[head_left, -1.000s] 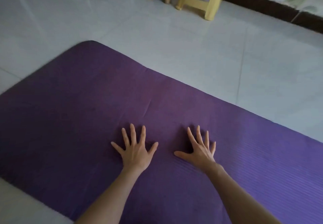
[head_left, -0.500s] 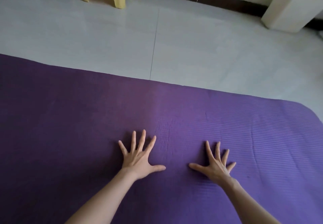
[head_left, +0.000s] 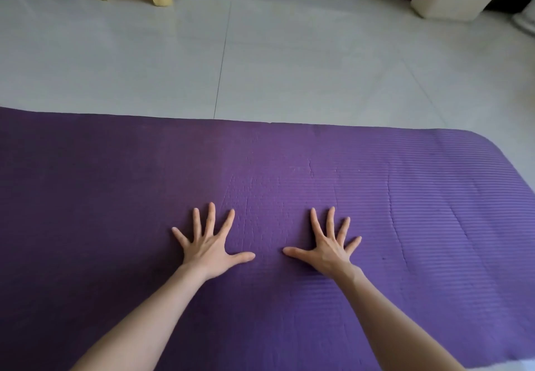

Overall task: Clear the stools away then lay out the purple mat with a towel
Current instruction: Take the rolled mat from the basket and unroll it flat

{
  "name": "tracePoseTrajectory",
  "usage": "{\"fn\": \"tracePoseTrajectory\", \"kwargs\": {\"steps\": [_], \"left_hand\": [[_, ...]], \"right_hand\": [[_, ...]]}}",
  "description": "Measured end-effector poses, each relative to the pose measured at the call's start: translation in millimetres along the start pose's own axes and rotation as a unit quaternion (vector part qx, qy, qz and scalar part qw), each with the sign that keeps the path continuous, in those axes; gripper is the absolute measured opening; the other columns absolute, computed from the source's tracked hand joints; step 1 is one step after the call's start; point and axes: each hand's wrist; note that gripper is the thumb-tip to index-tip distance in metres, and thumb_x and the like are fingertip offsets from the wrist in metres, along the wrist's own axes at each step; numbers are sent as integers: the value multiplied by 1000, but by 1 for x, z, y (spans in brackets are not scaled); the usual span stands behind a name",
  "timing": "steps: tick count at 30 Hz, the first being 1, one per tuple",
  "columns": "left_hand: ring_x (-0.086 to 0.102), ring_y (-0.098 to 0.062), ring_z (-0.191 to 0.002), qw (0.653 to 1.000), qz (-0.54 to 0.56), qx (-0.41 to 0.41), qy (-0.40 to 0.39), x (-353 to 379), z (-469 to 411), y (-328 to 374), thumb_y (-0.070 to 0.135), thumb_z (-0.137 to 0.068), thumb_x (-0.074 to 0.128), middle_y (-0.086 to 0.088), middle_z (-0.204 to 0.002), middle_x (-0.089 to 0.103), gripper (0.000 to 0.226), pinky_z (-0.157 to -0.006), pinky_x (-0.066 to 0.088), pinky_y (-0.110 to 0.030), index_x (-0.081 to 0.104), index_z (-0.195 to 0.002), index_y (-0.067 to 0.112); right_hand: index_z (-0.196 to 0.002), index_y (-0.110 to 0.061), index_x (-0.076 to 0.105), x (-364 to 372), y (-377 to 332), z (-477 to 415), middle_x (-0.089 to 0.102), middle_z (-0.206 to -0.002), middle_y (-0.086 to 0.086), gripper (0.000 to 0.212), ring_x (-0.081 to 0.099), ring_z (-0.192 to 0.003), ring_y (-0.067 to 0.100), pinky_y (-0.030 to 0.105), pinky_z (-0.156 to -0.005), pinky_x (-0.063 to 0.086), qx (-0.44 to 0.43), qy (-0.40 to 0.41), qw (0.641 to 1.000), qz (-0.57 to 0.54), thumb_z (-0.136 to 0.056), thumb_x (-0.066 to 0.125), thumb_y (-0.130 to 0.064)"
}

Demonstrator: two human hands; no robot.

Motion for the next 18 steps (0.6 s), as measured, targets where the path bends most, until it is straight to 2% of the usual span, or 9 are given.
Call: {"fn": "tracePoseTrajectory", "kwargs": {"steps": [5,9,14,18], "left_hand": [[-37,-29,-137,998,2,55,4,14,12,46,98,-51,23,3,-149,-40,113,-98,-16,-74,-19,-143,46],[-36,-32,-137,998,-20,64,-10,26,12,88,95,-57,27,0,-153,-34,110,-97,-15,-75,-17,-144,45],[-37,-32,-137,998,-21,58,-6,28,7,88,99,-45,14,6,-140,-46,115,-97,-14,-75,-24,-140,47],[-38,-31,-136,998,-10,58,-5,30,8,89,100,-40,10,9,-135,-48,114,-97,-15,-75,-31,-132,47]], "right_hand": [[-145,-47,-16,-14,42,8,-33,-155,-3,131,-34,-138,35,67,-104,-15,9,22,1000,-2,-35,30,-102],[-145,-50,-13,-33,92,15,-30,-156,-6,127,-31,-140,35,67,-105,-13,30,9,1000,1,-40,40,-99],[-146,-50,-11,-26,106,12,-27,-157,-6,122,-31,-140,35,67,-105,-14,17,5,1000,-8,-46,43,-96],[-145,-50,-12,-24,109,12,-29,-156,-6,123,-33,-139,35,67,-104,-16,15,8,1000,-9,-44,41,-97]]}}
Point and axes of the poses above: each hand's wrist, its own z-axis away from the middle knuckle, its own x-axis out of the palm, y = z × x
